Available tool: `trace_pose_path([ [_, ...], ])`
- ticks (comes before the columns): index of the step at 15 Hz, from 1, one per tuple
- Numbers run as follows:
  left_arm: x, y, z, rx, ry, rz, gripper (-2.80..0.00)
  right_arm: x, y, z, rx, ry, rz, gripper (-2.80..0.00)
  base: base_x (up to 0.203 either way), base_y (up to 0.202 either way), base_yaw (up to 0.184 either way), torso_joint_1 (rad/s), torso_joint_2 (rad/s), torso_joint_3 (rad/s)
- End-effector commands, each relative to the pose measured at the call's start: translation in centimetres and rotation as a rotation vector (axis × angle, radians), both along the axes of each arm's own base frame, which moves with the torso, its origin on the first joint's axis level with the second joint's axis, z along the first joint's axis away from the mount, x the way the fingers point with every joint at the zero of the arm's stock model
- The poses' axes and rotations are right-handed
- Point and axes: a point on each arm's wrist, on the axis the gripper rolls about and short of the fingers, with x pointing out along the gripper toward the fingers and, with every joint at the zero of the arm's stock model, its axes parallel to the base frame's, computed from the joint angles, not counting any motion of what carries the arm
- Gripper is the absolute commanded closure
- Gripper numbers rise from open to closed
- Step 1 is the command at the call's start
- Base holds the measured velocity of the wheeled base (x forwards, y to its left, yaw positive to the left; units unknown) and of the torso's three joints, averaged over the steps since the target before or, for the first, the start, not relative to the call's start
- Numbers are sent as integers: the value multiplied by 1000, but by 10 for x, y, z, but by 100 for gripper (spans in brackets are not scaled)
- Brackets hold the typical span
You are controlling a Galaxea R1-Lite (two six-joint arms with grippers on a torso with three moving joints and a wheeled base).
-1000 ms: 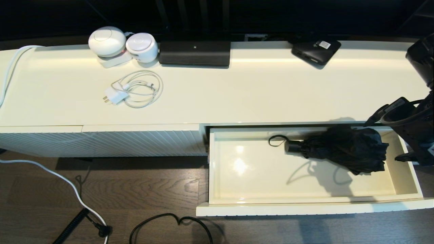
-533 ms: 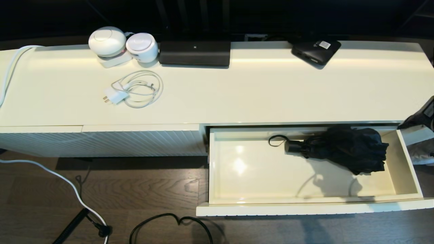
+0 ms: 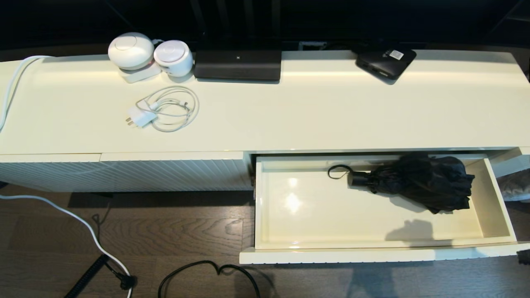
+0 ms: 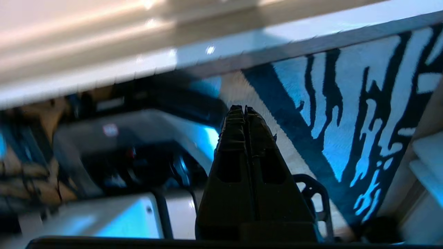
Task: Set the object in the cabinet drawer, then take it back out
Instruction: Close the drawer
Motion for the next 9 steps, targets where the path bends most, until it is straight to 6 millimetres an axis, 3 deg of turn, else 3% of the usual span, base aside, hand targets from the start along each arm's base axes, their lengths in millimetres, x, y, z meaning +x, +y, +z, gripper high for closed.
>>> trace_pose_path([
  [1,0,0,0,0,-1,1,0,-25,-6,-5,1,-20,176,0,0,0,0,0,0,0],
  [5,0,0,0,0,0,1,0,-35,-4,-30,46,65,458,0,0,0,0,0,0,0],
  [9,0,0,0,0,-1,0,0,-19,4,-45,82,160,562,0,0,0,0,0,0,0],
])
